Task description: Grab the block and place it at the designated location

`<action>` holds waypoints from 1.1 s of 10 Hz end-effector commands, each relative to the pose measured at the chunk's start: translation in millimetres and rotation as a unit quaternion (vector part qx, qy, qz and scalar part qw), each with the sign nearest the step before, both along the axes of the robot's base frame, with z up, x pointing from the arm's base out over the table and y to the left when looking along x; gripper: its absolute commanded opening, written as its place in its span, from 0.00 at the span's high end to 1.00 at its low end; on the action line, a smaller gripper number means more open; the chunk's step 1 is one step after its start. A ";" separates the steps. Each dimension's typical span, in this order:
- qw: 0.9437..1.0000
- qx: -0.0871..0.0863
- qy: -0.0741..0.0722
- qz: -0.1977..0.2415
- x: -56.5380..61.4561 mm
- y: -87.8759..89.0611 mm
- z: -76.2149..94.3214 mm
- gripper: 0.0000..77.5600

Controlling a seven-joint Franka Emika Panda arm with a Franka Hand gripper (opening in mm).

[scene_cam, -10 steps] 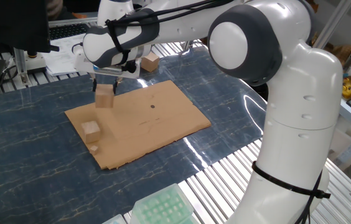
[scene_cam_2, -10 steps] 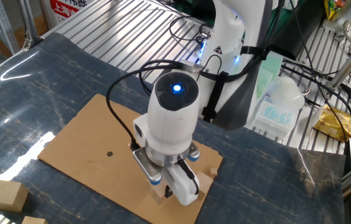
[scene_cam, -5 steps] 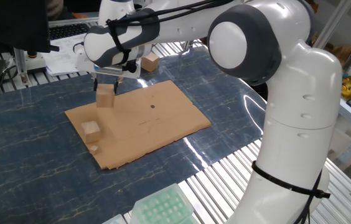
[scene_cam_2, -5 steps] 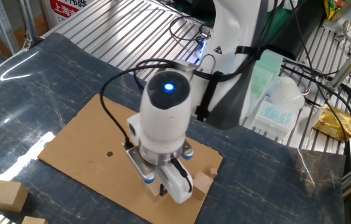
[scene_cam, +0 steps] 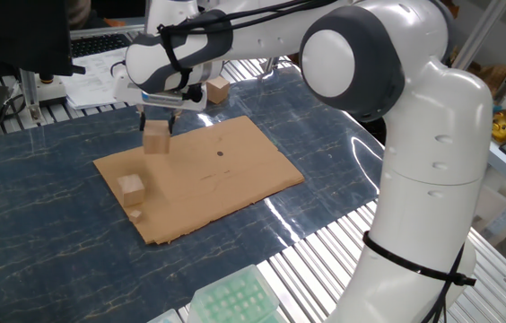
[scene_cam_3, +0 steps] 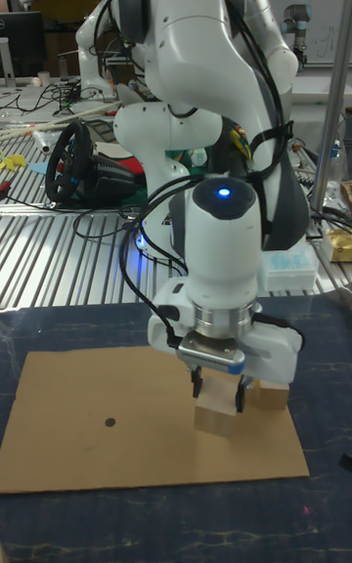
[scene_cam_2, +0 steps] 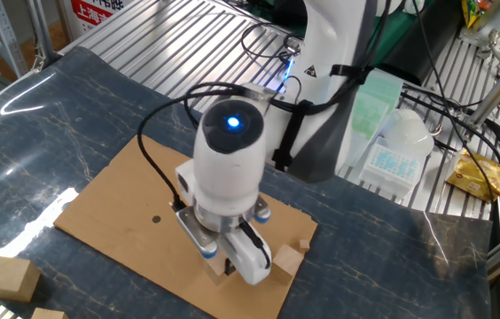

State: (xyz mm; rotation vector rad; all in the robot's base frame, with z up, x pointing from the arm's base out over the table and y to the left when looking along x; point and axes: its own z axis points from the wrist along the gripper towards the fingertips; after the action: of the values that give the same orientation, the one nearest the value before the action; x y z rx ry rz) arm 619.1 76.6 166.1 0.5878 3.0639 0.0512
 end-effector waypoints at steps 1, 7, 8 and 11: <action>0.998 -0.005 -0.004 0.060 -7.8 -71.4 6.2 0.97; 0.994 -0.008 -0.005 0.107 -15.4 -121.6 7.9 0.97; 0.994 -0.008 -0.005 0.109 -15.6 -124.0 7.3 0.97; 0.992 -0.007 -0.009 0.129 -16.8 -146.6 2.2 0.97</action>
State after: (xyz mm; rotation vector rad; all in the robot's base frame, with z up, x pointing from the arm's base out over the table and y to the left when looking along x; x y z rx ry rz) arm 604.7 -50.8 168.9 0.2649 3.1017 0.0372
